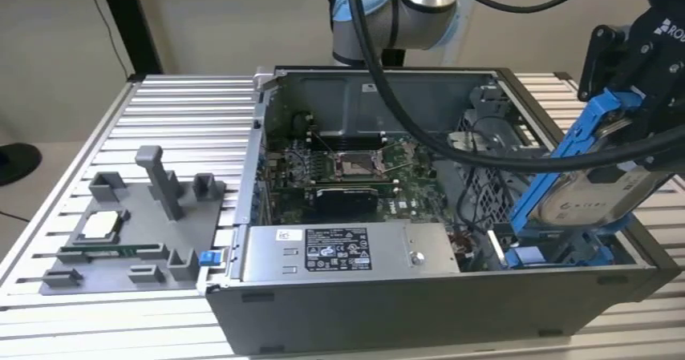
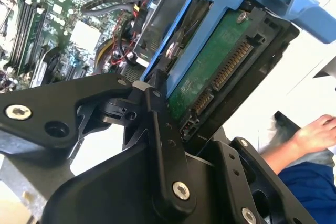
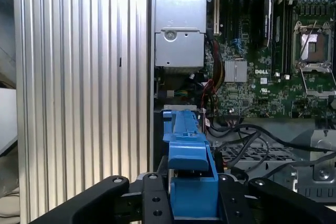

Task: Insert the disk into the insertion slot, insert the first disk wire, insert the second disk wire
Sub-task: 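Insert the disk into the insertion slot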

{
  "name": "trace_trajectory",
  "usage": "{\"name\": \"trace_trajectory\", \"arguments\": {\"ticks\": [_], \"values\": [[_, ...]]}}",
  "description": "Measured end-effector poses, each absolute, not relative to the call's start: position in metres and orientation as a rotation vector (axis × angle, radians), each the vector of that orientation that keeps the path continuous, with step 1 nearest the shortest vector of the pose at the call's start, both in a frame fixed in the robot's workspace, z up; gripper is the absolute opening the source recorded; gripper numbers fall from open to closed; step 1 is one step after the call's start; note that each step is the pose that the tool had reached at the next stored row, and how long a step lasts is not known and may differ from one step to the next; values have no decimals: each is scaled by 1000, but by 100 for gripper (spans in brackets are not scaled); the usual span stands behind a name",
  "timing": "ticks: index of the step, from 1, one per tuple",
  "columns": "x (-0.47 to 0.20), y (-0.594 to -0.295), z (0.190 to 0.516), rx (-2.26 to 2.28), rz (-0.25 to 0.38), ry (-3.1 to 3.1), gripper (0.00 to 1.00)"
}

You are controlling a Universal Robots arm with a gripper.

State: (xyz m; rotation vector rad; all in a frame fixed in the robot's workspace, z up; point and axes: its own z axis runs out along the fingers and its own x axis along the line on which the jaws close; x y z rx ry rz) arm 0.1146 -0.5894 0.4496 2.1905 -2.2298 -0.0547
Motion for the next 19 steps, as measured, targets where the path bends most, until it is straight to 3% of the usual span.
{"name": "trace_trajectory", "arguments": {"ticks": [19], "values": [[118,-587,429,2203,-73,-2233,0]]}}
